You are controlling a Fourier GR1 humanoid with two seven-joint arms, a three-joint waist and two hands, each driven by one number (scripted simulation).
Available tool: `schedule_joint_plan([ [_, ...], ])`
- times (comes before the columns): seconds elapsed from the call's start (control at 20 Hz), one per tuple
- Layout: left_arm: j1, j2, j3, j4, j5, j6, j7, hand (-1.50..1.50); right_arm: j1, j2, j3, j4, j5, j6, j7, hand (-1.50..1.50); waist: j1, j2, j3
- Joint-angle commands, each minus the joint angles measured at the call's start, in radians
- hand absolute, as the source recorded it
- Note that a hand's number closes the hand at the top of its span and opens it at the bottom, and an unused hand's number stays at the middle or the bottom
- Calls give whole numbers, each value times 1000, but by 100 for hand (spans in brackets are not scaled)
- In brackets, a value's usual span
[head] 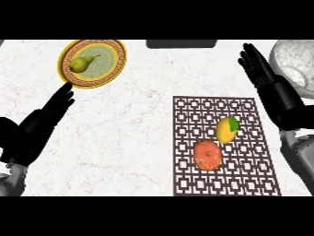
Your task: Pick the lemon from the placemat and place it in the bowl
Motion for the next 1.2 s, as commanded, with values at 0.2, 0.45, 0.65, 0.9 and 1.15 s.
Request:
schedule_joint_plan([
  [0.2,1,-138,11,31,-88,137,-121,0,127,117,99,79,186,-352,252,150,2,-21,-1],
  [0.45,14,-155,36,35,-45,152,-91,0,182,124,-16,156,383,-755,186,-150,-50,-34,0],
  [0.65,11,-202,3,50,-82,177,-126,0,278,333,72,48,506,-1012,34,-150,-28,-28,3],
  [0.9,20,-220,14,99,-101,171,-178,0,307,353,159,22,798,-1172,181,-150,-12,-25,-2],
  [1.15,-37,-250,-6,115,-123,185,-144,0,323,384,70,51,1003,-1061,441,-150,-25,-24,-5],
])
